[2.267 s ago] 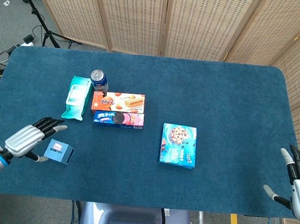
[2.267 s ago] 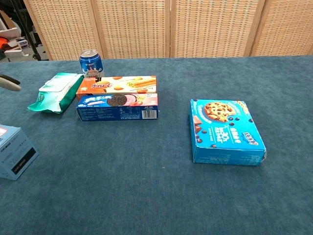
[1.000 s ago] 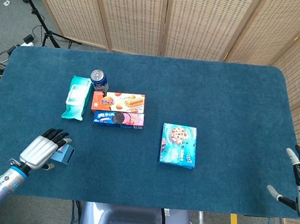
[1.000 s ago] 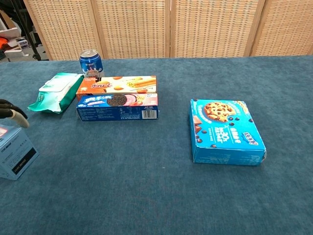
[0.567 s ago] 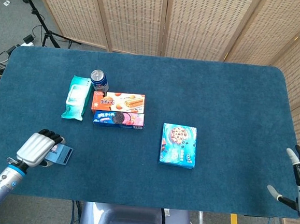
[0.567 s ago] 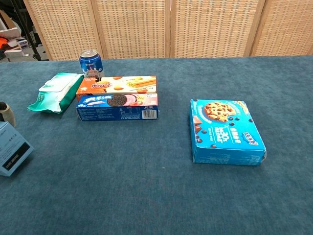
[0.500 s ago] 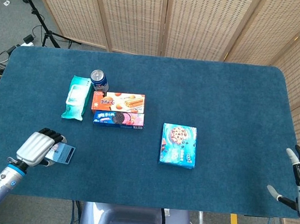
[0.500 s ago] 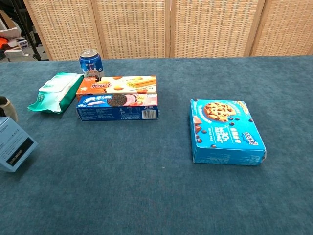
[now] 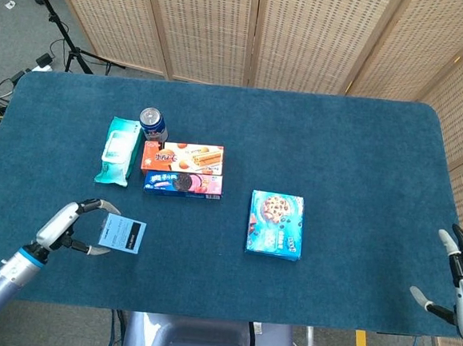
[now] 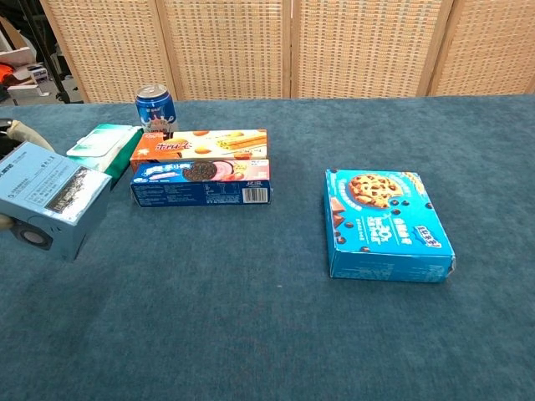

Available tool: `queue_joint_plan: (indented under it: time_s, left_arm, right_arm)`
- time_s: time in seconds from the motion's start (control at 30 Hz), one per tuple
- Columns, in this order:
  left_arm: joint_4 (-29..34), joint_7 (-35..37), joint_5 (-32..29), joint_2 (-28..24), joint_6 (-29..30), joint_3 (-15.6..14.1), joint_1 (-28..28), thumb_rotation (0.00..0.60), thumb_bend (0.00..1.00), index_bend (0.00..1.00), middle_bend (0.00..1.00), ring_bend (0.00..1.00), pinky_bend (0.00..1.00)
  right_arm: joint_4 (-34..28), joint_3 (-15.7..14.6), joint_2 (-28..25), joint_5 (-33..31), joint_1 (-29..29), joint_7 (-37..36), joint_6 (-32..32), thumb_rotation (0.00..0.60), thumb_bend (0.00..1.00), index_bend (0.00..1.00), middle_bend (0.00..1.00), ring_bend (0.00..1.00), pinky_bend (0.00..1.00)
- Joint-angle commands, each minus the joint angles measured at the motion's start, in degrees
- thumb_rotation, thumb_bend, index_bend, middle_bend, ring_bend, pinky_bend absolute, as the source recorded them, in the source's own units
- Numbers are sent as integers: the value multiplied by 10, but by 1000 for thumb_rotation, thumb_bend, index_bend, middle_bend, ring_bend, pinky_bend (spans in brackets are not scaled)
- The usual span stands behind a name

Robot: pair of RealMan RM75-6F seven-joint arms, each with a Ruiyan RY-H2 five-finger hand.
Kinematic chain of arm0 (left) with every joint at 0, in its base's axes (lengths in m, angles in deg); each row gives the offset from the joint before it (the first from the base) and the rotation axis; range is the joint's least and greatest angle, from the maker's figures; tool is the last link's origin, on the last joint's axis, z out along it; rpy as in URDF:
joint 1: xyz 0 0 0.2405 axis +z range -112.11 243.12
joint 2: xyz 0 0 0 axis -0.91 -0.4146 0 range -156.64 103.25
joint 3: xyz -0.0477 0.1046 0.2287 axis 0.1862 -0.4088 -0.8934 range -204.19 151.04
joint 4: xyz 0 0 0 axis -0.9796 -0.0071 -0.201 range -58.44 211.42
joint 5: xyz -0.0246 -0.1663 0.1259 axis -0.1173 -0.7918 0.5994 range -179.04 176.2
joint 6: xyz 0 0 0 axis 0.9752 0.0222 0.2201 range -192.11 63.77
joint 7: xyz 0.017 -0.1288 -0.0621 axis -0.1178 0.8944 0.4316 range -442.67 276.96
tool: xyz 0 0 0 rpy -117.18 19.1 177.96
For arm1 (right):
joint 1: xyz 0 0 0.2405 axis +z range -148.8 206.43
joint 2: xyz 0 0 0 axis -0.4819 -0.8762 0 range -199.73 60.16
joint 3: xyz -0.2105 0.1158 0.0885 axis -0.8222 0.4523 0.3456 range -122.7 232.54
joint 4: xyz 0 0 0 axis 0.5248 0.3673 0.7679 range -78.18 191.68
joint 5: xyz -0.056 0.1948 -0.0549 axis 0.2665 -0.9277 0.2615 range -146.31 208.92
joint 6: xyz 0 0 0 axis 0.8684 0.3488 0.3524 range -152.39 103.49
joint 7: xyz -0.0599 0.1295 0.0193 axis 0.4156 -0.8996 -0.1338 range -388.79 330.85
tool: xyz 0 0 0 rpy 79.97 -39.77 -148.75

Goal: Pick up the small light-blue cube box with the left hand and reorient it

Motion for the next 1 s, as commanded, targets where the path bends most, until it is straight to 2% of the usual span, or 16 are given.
queue_joint_plan:
  time_s: [0.03,0.23,0.5,0.63,0.73,0.77,0.83,0.93,1.0]
  left_arm:
    - [-107,80,5,83,19,-1,-6,600,97,571,515,328,288]
    - [-197,131,4,146,16,-7,-9,600,105,571,515,325,288]
    - [-246,62,-4,167,6,-13,-5,600,92,570,512,324,287]
    - [-247,33,-10,168,0,-15,-2,600,93,566,423,280,227]
    - [-241,15,-13,165,-7,-19,-1,600,82,554,285,137,124]
    - [-238,9,-13,162,-12,-21,-1,600,76,521,210,82,83]
    - [-224,1,-13,149,-21,-28,-1,600,44,363,40,3,11]
    - [-206,-15,-18,135,-9,-27,7,600,4,175,0,0,0]
    - [-195,-25,-19,127,7,-26,16,600,0,126,0,0,0]
  right_arm:
    - [0,1,0,-2,1,0,-1,600,0,0,0,0,0]
    - [-1,2,2,-5,4,6,-8,600,0,0,0,0,0]
    - [-4,3,2,-8,4,11,-9,600,0,0,0,0,0]
    - [-4,3,1,-8,4,9,-8,600,0,0,0,0,0]
    - [-4,3,0,-7,2,5,-4,600,0,0,0,0,0]
    - [-5,4,0,-7,2,4,-3,600,0,0,0,0,0]
    - [-5,4,-1,-8,1,1,-2,600,0,0,0,0,0]
    - [-5,4,-2,-8,0,-1,0,600,0,0,0,0,0]
    - [-5,4,-2,-7,0,-2,1,600,0,0,0,0,0]
